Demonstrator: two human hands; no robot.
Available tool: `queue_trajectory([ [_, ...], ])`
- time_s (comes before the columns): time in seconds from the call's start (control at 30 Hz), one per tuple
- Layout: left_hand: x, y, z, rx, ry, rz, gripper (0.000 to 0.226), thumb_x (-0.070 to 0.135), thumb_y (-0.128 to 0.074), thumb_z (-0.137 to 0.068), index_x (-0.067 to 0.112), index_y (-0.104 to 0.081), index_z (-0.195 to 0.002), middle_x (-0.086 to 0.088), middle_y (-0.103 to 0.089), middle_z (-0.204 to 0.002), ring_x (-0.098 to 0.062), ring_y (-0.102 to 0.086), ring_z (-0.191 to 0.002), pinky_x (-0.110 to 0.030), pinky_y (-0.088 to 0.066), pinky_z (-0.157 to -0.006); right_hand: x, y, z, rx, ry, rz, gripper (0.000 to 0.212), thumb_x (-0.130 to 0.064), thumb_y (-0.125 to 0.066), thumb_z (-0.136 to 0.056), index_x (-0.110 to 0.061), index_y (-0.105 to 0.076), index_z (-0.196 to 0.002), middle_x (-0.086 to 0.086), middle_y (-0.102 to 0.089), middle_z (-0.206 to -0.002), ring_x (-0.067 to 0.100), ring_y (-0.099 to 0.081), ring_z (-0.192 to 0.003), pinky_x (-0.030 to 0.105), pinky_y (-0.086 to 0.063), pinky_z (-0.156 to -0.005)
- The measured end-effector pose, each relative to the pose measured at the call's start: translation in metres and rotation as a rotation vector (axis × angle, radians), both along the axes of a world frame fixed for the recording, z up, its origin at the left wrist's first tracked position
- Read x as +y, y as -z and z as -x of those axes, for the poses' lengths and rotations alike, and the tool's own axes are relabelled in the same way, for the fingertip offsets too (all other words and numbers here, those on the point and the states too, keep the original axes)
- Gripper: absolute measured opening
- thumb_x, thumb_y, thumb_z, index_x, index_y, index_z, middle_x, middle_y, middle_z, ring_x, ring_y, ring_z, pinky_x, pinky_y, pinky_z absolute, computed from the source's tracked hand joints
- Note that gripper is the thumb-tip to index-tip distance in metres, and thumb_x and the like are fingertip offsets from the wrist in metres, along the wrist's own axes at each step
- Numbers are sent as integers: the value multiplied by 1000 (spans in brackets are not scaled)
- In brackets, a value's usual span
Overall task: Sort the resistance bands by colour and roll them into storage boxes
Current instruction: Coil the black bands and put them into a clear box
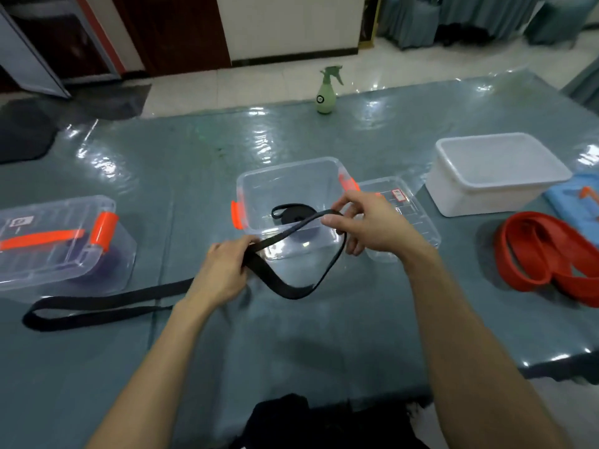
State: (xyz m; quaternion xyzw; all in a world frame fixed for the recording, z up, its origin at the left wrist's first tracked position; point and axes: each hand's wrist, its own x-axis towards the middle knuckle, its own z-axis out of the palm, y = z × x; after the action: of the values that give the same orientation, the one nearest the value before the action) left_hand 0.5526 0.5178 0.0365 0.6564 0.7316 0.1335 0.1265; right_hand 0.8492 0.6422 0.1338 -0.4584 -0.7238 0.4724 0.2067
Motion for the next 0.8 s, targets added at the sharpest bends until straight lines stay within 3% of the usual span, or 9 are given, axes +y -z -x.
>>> queue_trajectory([
  [0.1, -4, -26, 5, 23, 75, 262, 106, 33, -83, -70, 42, -32, -163, 5, -62, -144, -23, -55, -137, -41, -37, -114, 6, -42, 13, 88, 5, -122, 30, -50, -92, -81, -25, -80, -94, -9, -71, -70, 17, -66, -55, 44, -64, -60],
  [0.17, -6, -50, -3, -268, 107, 346, 131, 65, -94, -61, 52, -19, -167, 16, -45, -162, 0, -46, -146, -36, -35, -125, 8, -76, 25, 129, -22, -215, 28, -57, -85, -84, -30, -82, -89, -17, -68, -65, 9, -55, -58, 28, -52, -61],
  [0.23, 6, -79, -18, -532, 86, 163, 131, 78, -94, -61, 59, -17, -165, 29, -31, -170, 21, -30, -149, -29, -30, -128, 10, -107, 40, 113, -59, -268, 21, -47, -81, -92, -27, -83, -85, -12, -76, -75, 14, -63, -67, 30, -54, -68],
  [0.33, 36, -134, -43, -719, 120, -191, 114, 62, -94, -73, 52, -27, -164, 24, -40, -169, 6, -33, -157, -29, -28, -128, 10, -150, 66, 80, -139, -341, 8, -21, -78, -94, -17, -83, -89, 9, -80, -87, 32, -73, -84, 45, -61, -79],
  [0.43, 60, -188, -45, -912, 212, -315, 63, 25, -89, -90, 29, -60, -145, 4, -74, -139, -17, -69, -132, -32, -51, -114, 14, -190, 87, 166, -145, -357, 8, -16, -76, -91, -11, -82, -90, 15, -78, -84, 16, -64, -64, 32, -52, -60],
  [0.5, 67, -219, -33, -919, 214, -326, 27, 9, -80, -98, 9, -70, -123, 1, -79, -93, -26, -76, -82, -32, -59, -83, 24, -215, 95, 233, -91, -340, 11, -17, -74, -88, -10, -81, -92, 12, -74, -76, 15, -59, -58, 28, -48, -54],
  [0.57, 70, -248, -14, -882, 194, -350, 14, 8, -77, -100, 5, -68, -110, 3, -61, -67, -20, -54, -57, -27, -46, -57, 37, -237, 99, 260, -49, -265, 18, -15, -71, -92, -3, -79, -101, 11, -71, -79, 20, -59, -54, 31, -49, -54],
  [0.7, 70, -309, 20, -530, 250, -368, 14, 22, -85, -96, 19, -73, -103, 15, -65, -73, 1, -57, -63, -14, -44, -58, 48, -257, 100, 179, -165, 122, 30, -14, -61, -107, 9, -65, -126, 23, -77, -97, 22, -68, -64, 30, -59, -58],
  [0.8, 66, -331, 37, -424, 310, -277, 10, 29, -80, -100, 20, -79, -105, 1, -68, -83, -9, -60, -72, -27, -46, -68, 49, -261, 100, 149, -261, 295, 27, -13, -56, -112, 7, -64, -129, 18, -78, -88, 26, -74, -85, 32, -68, -79],
])
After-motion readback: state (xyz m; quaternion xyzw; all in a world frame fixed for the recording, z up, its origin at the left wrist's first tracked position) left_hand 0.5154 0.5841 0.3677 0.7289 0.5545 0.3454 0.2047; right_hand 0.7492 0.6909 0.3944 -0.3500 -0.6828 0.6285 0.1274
